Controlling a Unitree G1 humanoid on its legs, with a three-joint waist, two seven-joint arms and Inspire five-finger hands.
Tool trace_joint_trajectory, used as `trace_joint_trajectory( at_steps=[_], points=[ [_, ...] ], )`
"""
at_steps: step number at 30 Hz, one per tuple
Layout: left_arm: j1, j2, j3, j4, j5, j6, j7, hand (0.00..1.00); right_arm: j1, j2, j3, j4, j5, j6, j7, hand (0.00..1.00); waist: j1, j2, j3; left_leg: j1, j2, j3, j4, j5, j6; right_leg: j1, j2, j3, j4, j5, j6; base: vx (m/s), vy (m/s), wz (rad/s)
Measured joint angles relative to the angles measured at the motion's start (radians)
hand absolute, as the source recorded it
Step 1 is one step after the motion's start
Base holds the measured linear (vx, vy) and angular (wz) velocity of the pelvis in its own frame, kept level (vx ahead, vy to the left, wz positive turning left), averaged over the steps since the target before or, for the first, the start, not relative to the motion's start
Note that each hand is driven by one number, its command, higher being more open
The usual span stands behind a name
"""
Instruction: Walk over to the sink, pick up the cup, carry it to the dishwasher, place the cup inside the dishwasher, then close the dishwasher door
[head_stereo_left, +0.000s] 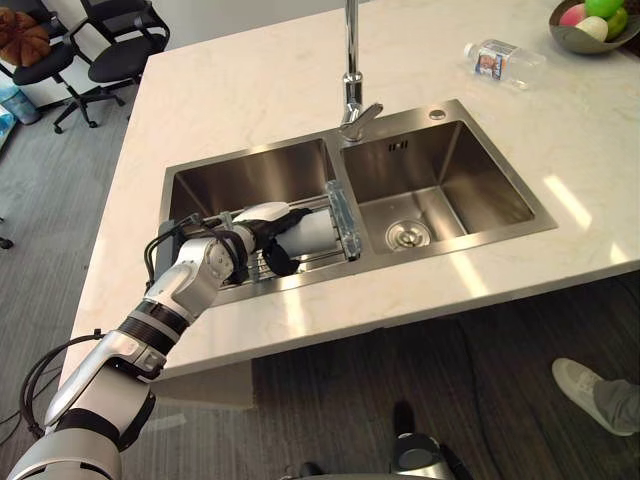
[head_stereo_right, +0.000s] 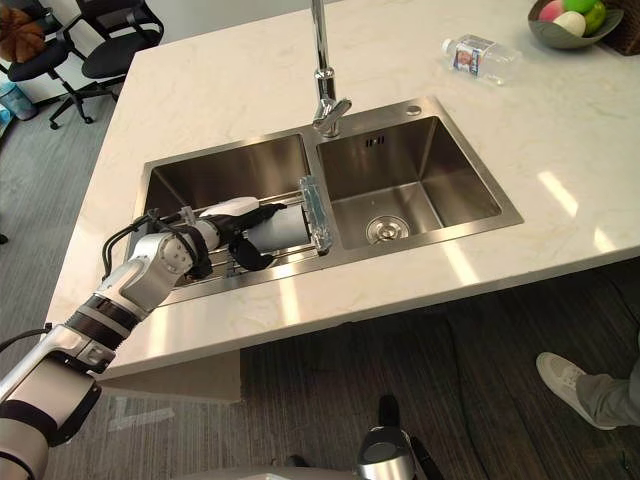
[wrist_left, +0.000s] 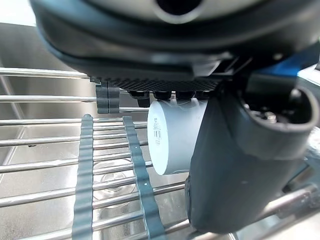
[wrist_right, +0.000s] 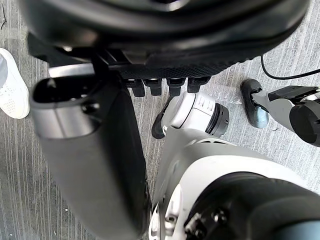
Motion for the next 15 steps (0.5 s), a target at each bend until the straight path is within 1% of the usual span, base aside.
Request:
trace_joint_trajectory(
  at_steps=[10,15],
  points=[
    [-0.017,0.000,0.003,0.008,0.000,0.004,0.001,1.00,0.000,-0.015,0.007,-0.006,0.001,0.003,0.000,1.00,-0.003,0.018,0.019,0.000,0.001,0.006,0.002,-0.001,-0.001,-0.003,0.002,0.006,0.000,0.000,0.000,-0.01,0.000,-0.01],
    [-0.017,0.000,0.009,0.008,-0.004,0.026,0.012,1.00,0.000,-0.019,0.022,-0.006,0.028,0.003,0.000,1.00,-0.013,0.021,0.024,0.000,-0.002,0.009,0.002,-0.002,-0.002,-0.006,0.002,0.010,0.000,0.000,0.000,-0.01,0.000,-0.01]
  ],
)
